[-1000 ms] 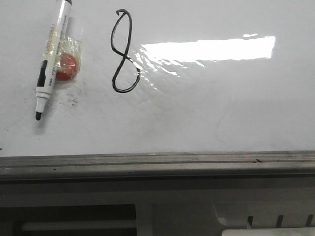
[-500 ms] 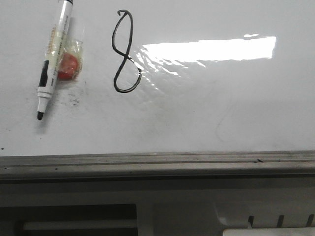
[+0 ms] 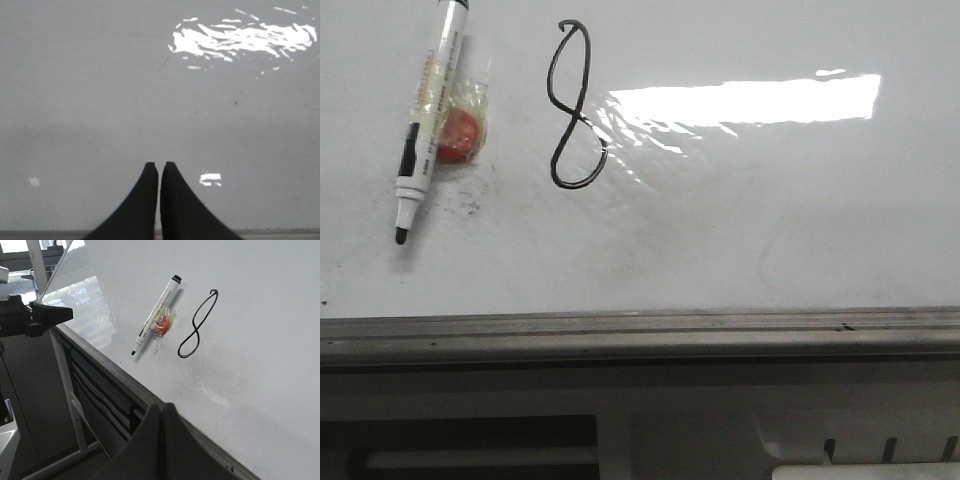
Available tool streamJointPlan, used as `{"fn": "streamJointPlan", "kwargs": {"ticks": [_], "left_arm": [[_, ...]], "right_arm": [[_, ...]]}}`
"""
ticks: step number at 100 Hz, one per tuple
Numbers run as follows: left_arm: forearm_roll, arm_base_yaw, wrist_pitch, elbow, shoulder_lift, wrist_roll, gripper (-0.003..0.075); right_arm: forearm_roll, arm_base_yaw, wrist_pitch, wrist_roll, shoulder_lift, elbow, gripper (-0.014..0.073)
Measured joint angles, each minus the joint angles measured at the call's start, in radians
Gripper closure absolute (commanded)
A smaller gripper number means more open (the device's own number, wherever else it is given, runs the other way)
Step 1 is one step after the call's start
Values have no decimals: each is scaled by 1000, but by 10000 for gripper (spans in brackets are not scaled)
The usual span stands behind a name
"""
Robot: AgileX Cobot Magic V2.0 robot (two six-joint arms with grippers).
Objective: Write number 8 on whiteboard
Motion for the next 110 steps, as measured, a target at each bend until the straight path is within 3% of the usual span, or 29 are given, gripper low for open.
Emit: {"fn": "streamJointPlan", "kwargs": {"ticks": [22,110], "left_arm": [[-7,4,136,0,0,-82,741],[-7,4,140,0,0,-96,741]], "right_arm": [[0,0,2,0,0,0,657],[0,0,2,-2,0,0,657]]}}
